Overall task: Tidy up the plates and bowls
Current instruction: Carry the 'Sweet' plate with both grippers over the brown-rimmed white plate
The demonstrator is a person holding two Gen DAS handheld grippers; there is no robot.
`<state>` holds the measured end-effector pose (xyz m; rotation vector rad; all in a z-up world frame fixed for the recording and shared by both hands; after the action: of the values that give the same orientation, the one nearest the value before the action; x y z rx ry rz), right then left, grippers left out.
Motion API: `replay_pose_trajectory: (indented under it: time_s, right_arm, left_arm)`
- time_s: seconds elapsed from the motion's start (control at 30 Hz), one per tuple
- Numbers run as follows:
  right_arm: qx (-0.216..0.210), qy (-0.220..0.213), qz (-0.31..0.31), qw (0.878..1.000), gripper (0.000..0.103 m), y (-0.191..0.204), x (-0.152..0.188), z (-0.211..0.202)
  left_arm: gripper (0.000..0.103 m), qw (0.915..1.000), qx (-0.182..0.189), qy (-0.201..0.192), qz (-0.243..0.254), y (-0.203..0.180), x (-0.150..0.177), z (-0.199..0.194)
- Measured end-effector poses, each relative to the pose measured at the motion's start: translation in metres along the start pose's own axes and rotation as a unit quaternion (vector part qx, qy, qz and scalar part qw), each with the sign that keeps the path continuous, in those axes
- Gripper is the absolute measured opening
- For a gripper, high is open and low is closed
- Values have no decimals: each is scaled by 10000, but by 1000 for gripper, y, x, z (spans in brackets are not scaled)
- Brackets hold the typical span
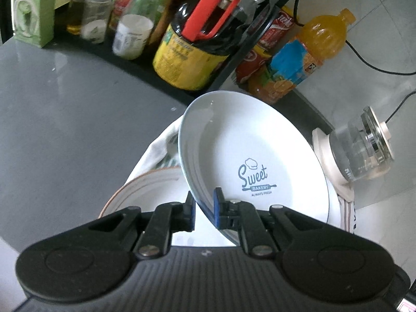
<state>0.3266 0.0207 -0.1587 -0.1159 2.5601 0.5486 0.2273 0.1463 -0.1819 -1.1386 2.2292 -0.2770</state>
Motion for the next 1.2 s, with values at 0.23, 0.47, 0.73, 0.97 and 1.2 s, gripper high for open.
replay_pose_trajectory:
  time_s: [0.23, 0.47, 0.73, 0.97, 1.2]
  right_arm:
    - [-12, 33, -123, 9999, 13, 3, 26, -14]
    - [-6, 9, -295, 9996, 13, 1, 50, -33]
    - [87, -35, -438, 9990, 13, -16, 80, -51]
    - [252, -56, -599, 9979, 13, -23, 93, -60]
    - [462, -70, -633, 9969, 13, -31, 98, -59]
  left_arm:
    - [11, 10000, -66, 2, -50, 18, 24, -21]
    - [11, 9999, -108, -14, 20, 29, 45, -37]
    - [11, 9998, -142, 117, 122, 36, 74, -45]
    - [12, 9994, -181, 206, 225, 36, 87, -44]
    - [13, 9985, -241, 362, 322, 37, 98, -37]
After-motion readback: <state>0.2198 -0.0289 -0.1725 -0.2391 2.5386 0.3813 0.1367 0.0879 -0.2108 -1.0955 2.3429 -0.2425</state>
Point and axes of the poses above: each gripper's, at about its wrist camera, not at the fingertips, and z roughly the way its jaws point, y to its left, x to its underside, the point moved 6 cm from there along z, roughly the way its jaws point, and after that the axes turned 2 degrees about -x, right-handed, at the moved point
